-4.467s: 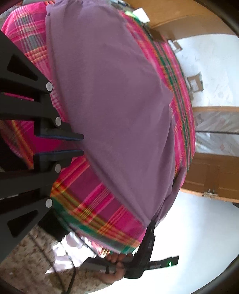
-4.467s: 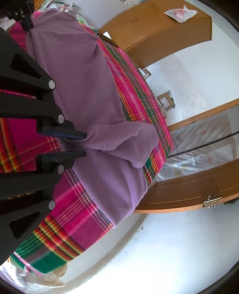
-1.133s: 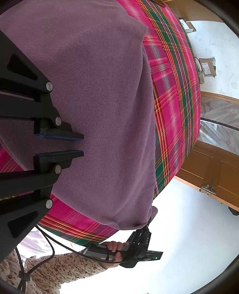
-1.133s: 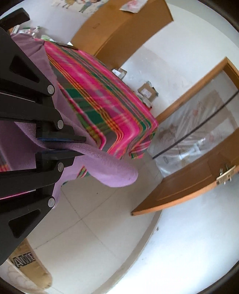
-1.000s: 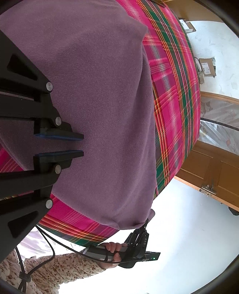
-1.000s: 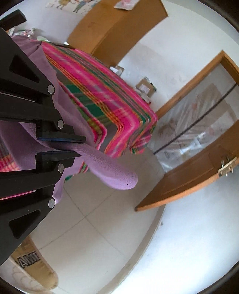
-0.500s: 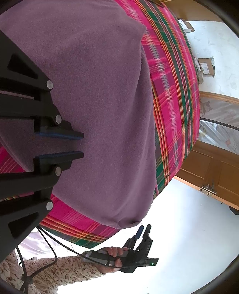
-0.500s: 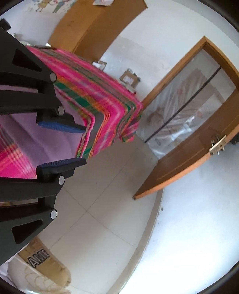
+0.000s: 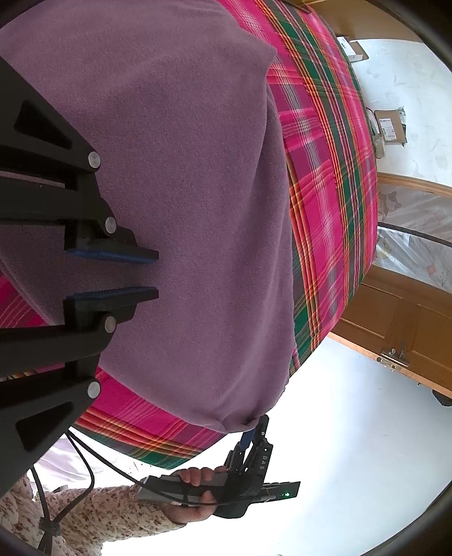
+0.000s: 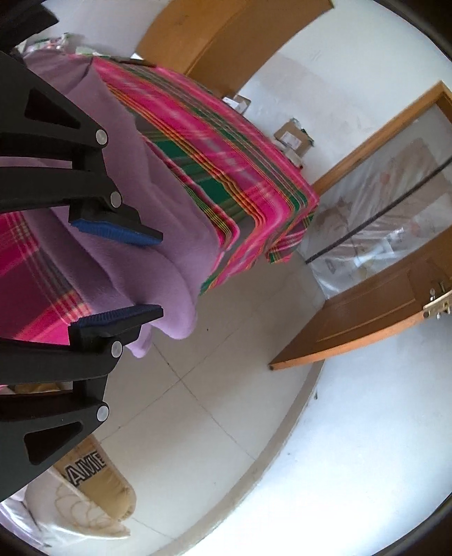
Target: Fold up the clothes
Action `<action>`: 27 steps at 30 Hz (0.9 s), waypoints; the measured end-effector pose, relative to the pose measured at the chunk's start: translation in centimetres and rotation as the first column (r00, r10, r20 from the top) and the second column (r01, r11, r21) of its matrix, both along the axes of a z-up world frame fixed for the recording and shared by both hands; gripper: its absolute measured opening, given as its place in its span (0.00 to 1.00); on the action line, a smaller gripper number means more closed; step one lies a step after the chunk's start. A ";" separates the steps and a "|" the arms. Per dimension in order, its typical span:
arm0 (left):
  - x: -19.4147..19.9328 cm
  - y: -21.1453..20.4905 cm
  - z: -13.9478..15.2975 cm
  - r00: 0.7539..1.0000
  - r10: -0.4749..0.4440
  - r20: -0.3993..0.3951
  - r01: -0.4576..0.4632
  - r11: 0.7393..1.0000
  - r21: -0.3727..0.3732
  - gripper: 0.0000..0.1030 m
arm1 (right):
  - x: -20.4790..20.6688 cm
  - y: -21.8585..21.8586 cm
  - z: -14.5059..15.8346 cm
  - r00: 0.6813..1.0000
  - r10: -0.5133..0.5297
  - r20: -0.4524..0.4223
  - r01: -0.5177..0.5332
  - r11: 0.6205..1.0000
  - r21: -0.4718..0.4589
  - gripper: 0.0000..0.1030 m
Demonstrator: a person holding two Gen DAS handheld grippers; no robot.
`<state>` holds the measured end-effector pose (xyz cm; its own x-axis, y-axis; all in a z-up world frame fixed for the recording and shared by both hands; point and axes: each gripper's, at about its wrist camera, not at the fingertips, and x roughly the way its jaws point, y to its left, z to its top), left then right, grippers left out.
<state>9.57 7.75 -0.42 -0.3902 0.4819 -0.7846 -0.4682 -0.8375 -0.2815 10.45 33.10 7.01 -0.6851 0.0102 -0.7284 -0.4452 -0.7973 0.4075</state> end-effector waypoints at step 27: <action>0.2 0.1 0.0 1.000 0.000 0.003 0.000 1.000 0.011 0.14 | 3.1 -2.1 1.0 0.996 -0.059 0.065 0.044 0.974 0.222 0.05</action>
<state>9.75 7.82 -0.38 -0.3881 0.4908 -0.7800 -0.4676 -0.8342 -0.2923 13.56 30.95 8.05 -0.6265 0.2096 -0.7508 -0.5094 -0.8391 0.1909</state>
